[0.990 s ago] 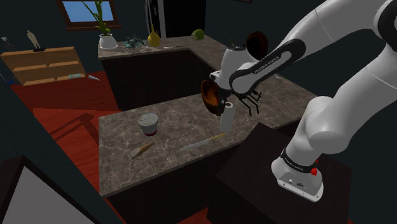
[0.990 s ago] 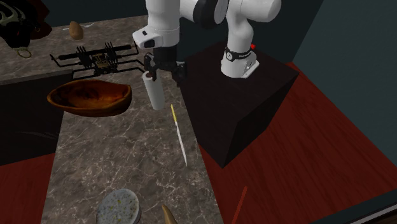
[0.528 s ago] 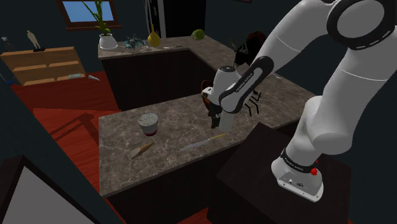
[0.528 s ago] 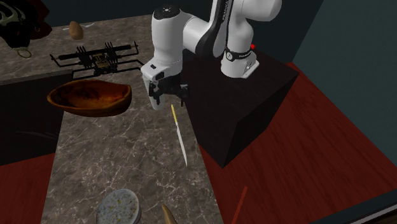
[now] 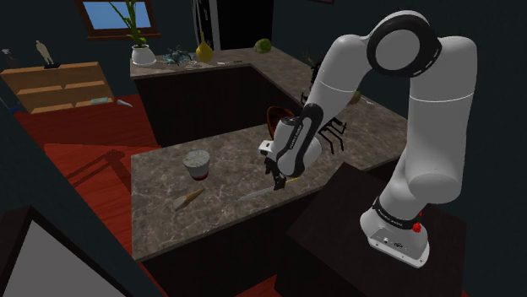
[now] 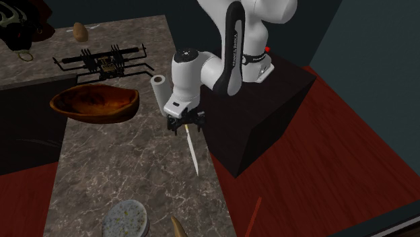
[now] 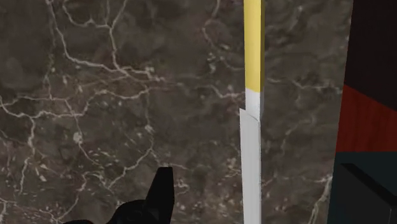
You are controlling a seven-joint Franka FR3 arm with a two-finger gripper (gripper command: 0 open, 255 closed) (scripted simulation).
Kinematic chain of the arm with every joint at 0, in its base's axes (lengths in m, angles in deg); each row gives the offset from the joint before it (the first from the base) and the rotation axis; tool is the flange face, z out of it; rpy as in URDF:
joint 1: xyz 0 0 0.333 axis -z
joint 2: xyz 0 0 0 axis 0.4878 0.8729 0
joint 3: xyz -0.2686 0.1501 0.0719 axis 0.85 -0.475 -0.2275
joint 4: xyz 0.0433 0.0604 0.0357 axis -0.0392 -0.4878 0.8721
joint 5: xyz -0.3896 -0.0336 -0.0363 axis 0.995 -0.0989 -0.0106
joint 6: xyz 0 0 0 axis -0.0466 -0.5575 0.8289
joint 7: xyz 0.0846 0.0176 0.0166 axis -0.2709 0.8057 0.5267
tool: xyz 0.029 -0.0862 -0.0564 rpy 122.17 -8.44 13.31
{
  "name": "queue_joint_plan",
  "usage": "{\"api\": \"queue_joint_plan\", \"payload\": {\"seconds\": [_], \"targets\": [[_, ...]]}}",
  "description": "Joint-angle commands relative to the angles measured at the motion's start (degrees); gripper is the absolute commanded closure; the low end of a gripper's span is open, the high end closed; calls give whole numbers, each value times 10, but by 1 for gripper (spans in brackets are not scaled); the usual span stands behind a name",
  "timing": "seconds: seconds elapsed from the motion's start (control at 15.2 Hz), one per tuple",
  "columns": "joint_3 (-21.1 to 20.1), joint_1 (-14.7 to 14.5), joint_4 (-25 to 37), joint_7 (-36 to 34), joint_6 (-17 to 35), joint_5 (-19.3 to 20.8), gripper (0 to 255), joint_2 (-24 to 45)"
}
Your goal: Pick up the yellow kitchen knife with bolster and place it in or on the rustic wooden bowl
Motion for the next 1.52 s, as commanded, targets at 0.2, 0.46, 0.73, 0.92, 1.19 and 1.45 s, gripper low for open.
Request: {"api": "queue_joint_plan", "payload": {"seconds": [0.2,0.46,0.73,0.92,1.19,1.45], "targets": [[-22,17,25,16,35,5,0,59],[-28,24,49,17,61,6,0,108],[-28,24,49,17,61,6,0,108],[-28,24,49,17,61,6,0,108],[-28,24,49,17,61,6,255,107],[-28,24,49,17,61,6,255,107]]}}
